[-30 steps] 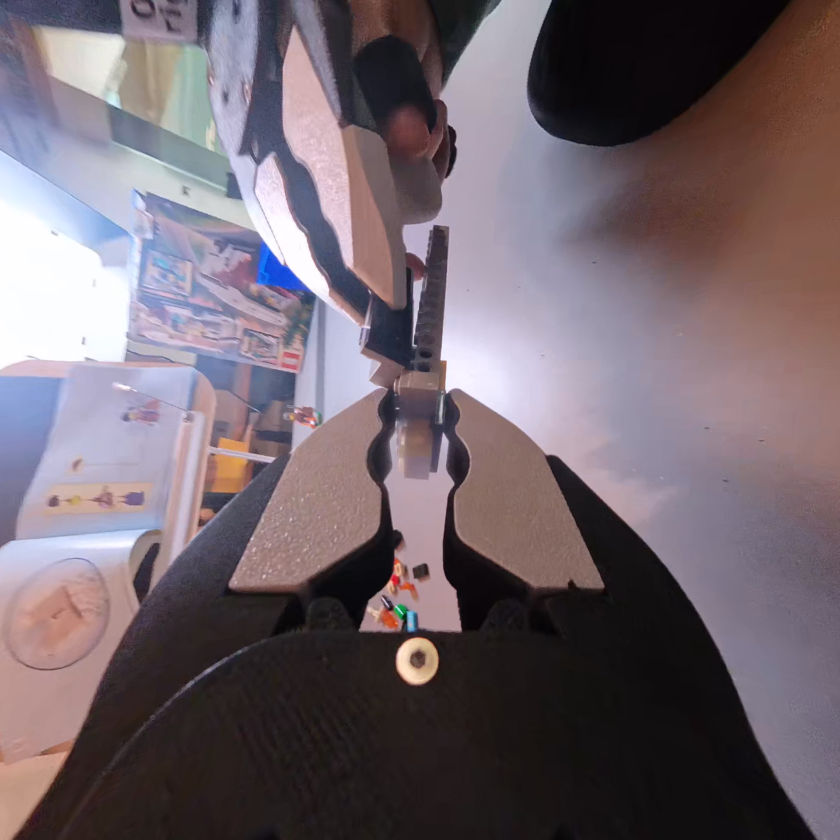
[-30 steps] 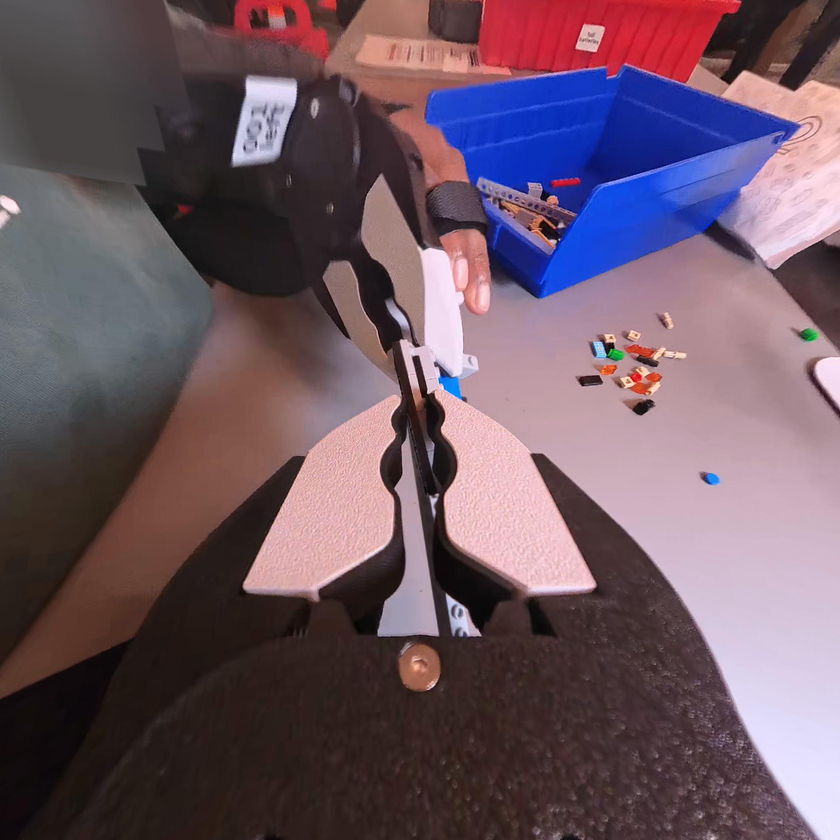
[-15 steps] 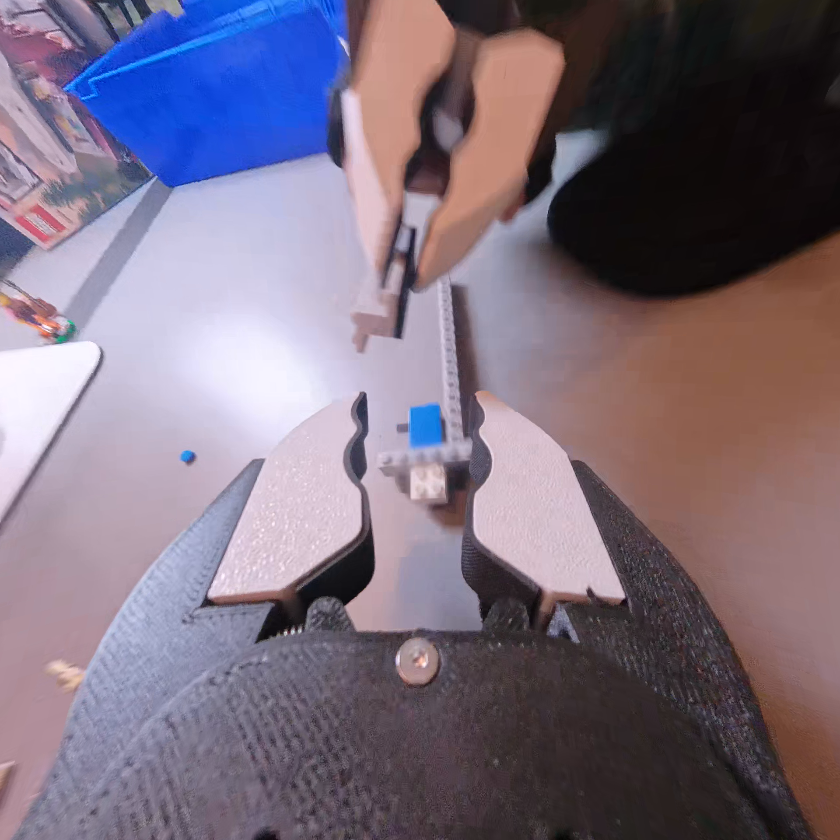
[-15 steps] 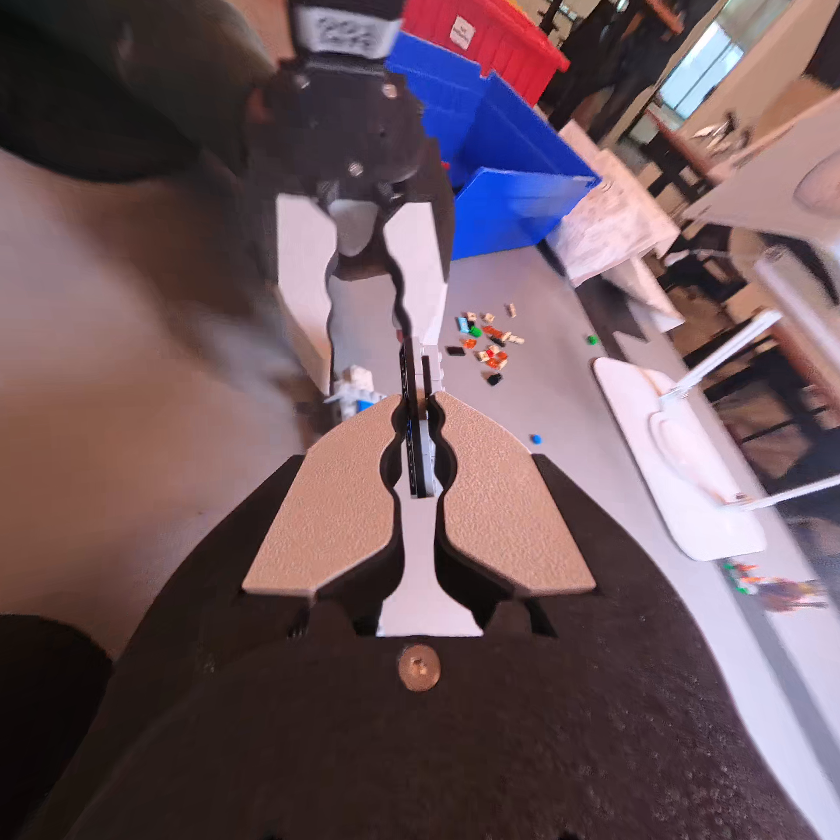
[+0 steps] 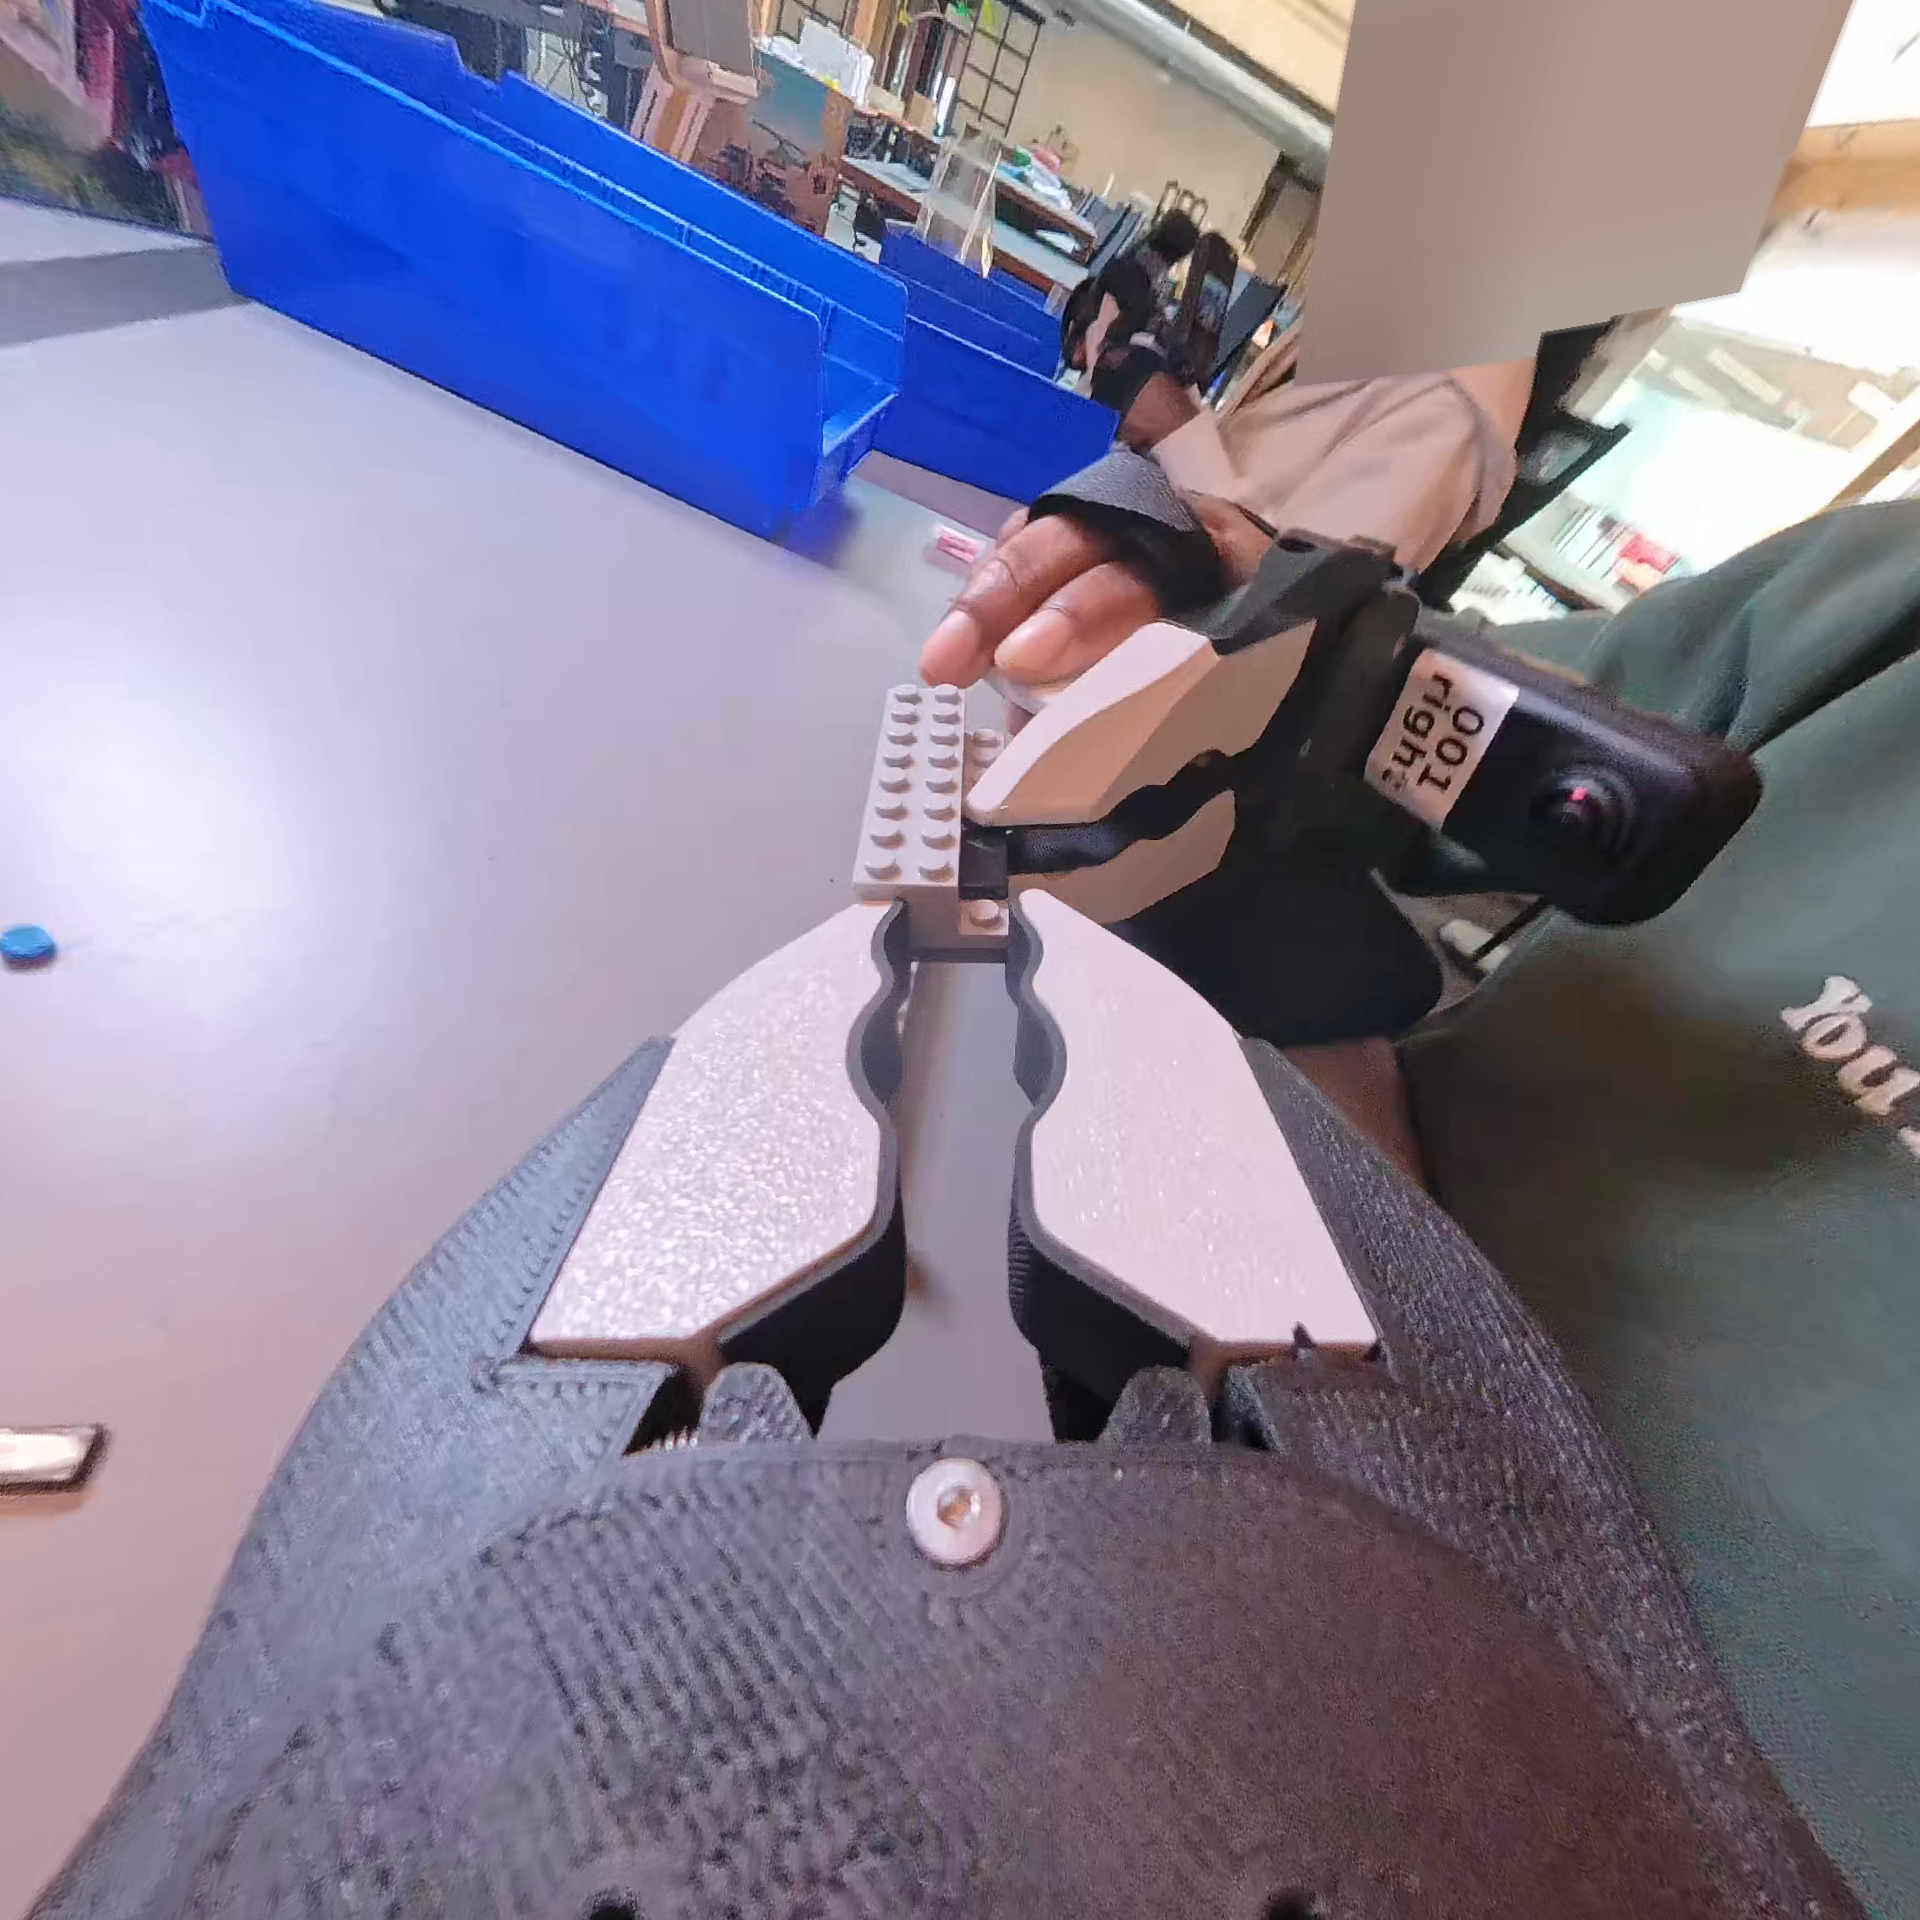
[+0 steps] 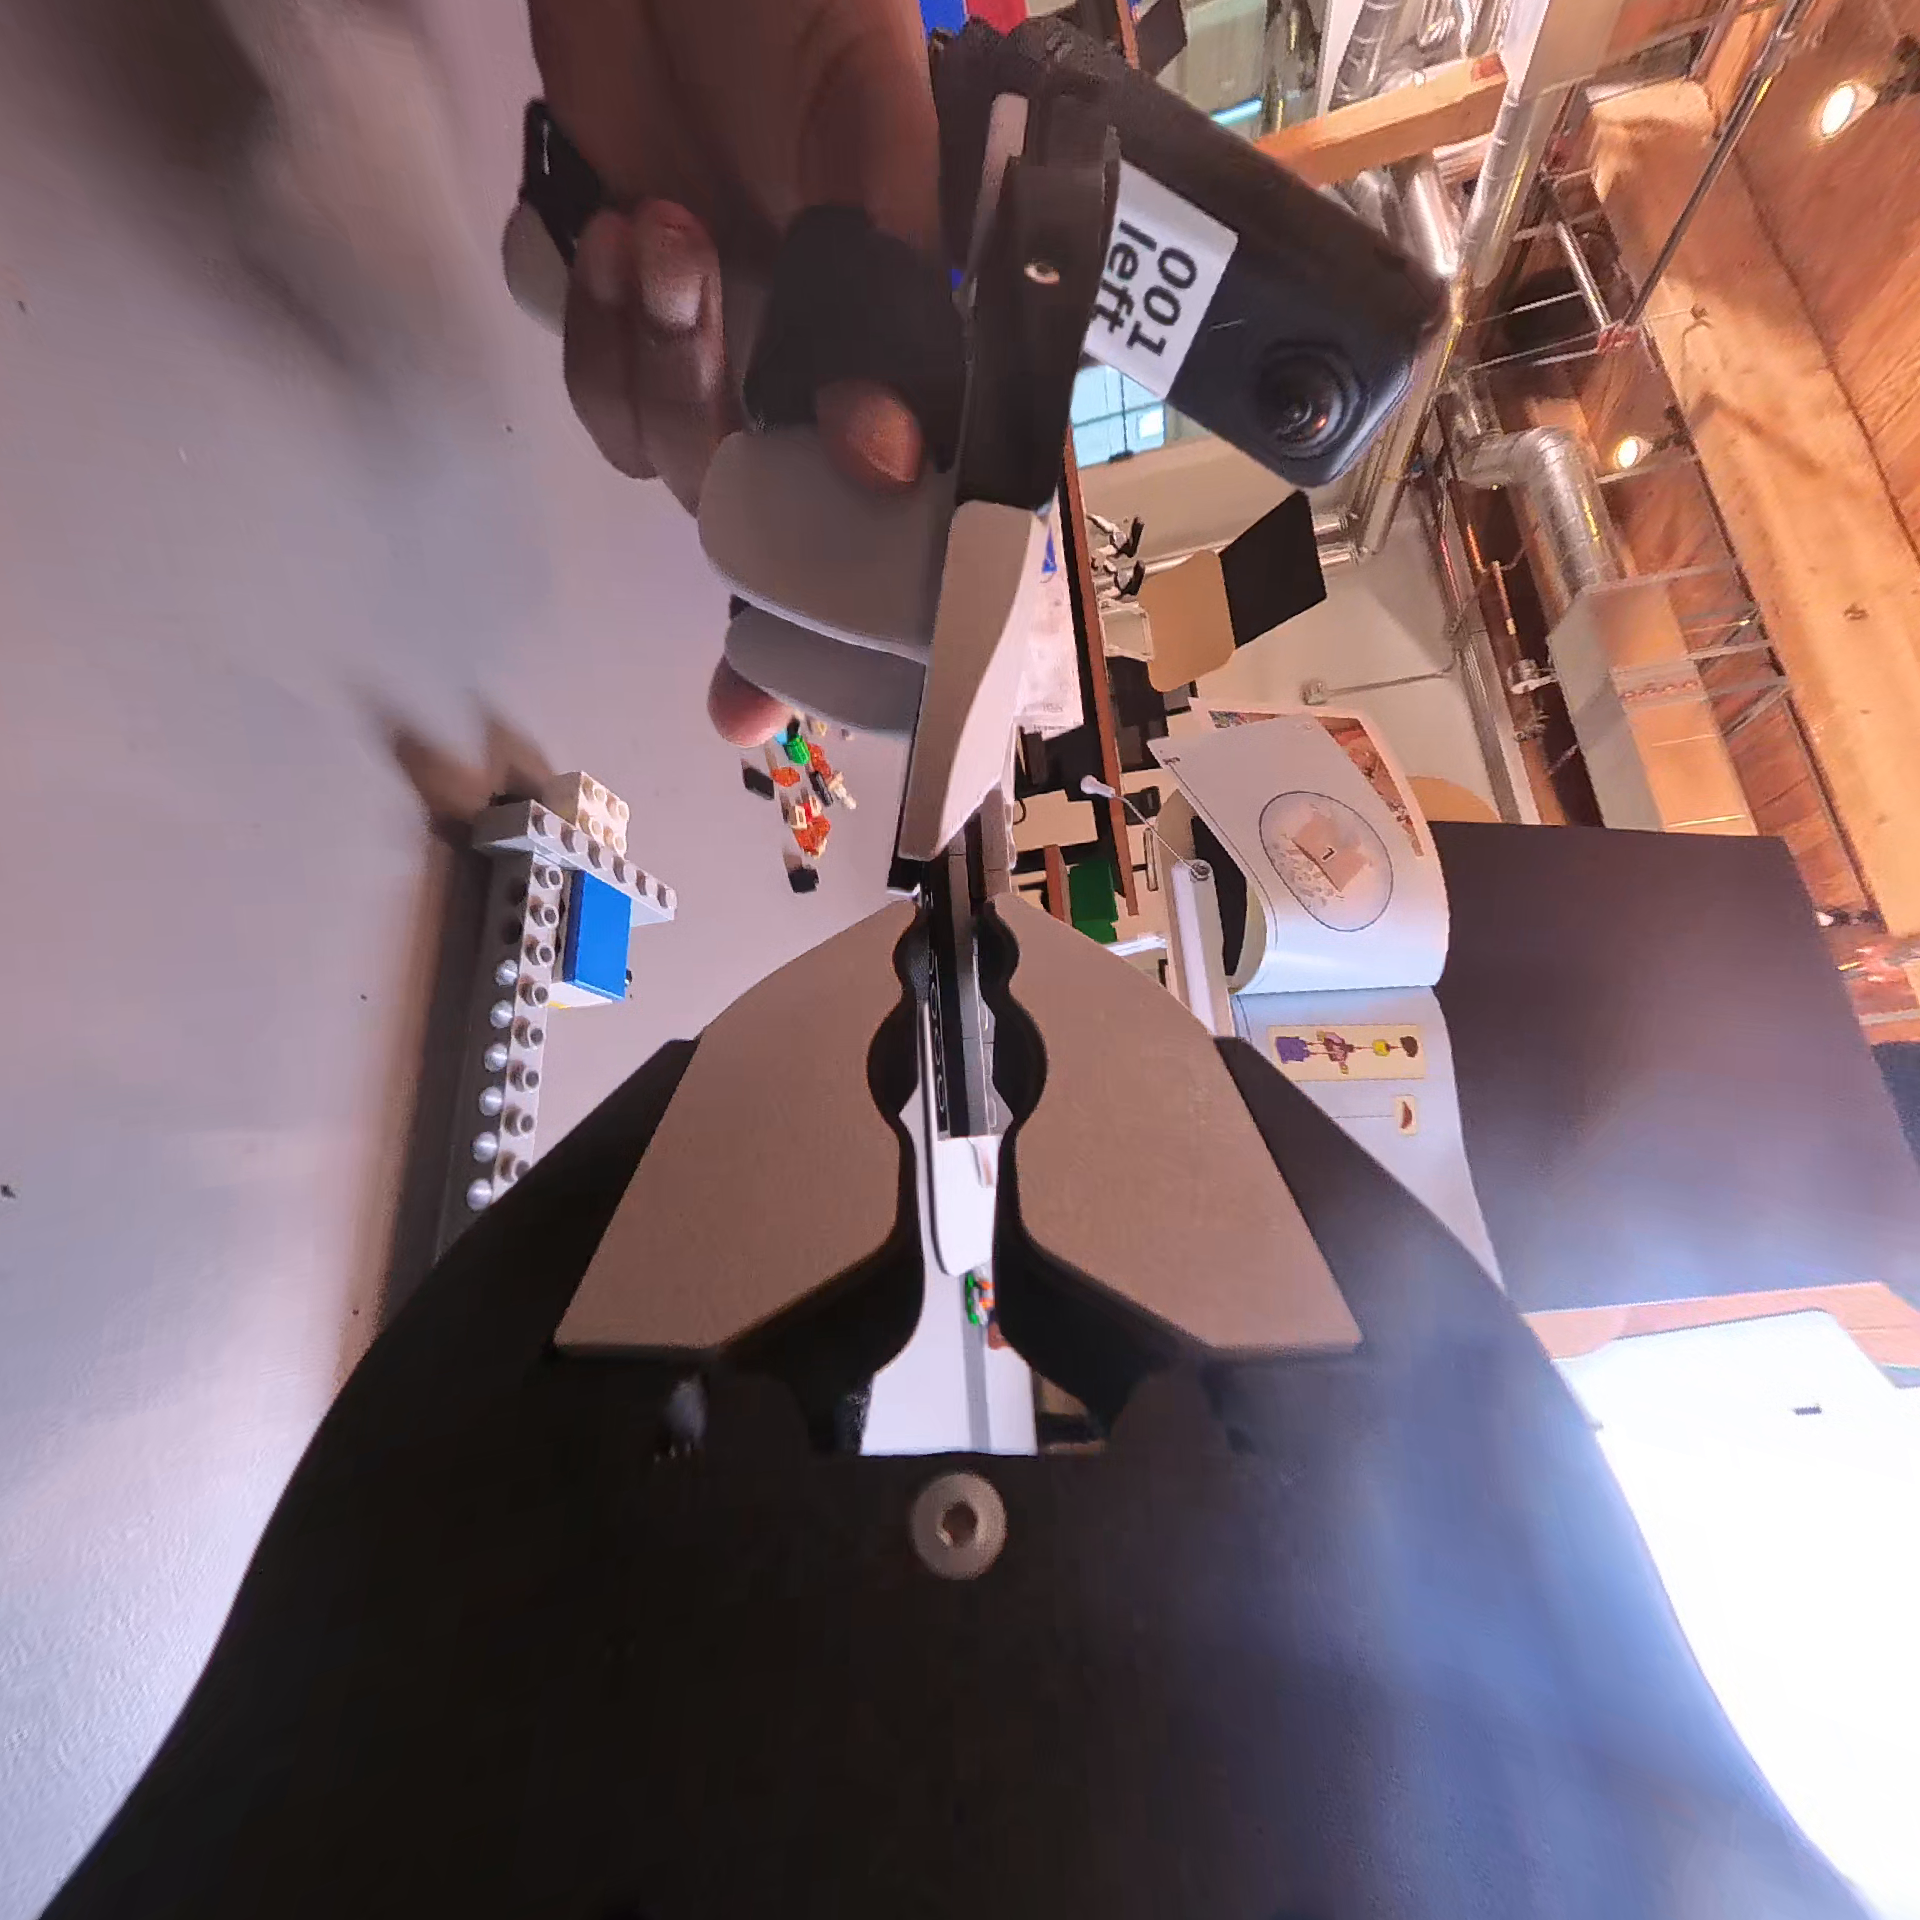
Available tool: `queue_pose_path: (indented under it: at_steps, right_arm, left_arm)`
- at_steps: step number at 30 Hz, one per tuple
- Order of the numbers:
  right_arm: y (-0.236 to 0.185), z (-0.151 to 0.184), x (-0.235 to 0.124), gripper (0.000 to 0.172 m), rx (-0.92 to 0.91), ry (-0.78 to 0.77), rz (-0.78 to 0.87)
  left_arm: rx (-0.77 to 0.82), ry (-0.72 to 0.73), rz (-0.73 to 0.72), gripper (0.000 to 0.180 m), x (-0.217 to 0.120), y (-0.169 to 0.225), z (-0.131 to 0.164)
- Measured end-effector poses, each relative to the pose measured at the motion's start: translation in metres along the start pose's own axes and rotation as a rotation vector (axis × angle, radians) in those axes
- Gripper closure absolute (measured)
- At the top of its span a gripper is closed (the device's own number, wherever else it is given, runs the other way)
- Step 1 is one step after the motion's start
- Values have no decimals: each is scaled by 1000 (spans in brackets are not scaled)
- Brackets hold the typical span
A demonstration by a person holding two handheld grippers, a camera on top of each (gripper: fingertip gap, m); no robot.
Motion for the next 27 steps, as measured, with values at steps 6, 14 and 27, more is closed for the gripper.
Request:
queue_pose_path:
  at_steps: [6, 14, 27]
  right_arm:
    - [27, 3, -11, 139, 702, 181, -82]
    - [21, 40, -18, 140, 1567, 286, -413]
    - [22, 33, -11, 162, 1898, 352, -427]
  left_arm:
    - [378, -60, -94, 163, -9, -1, -5]
    - [690, -85, -67, 163, -9, 12, 1]
    - [565, 20, -62, 156, -11, 12, -7]
Point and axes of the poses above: each gripper's, where its closed fingertips meet, x out along the fingers, z out of its underside, y = z × x across the jaws, the point moved 5 cm from there along -x, back along the fingers, and after that the axes turned 11 degrees about y, right-handed, at the moved point
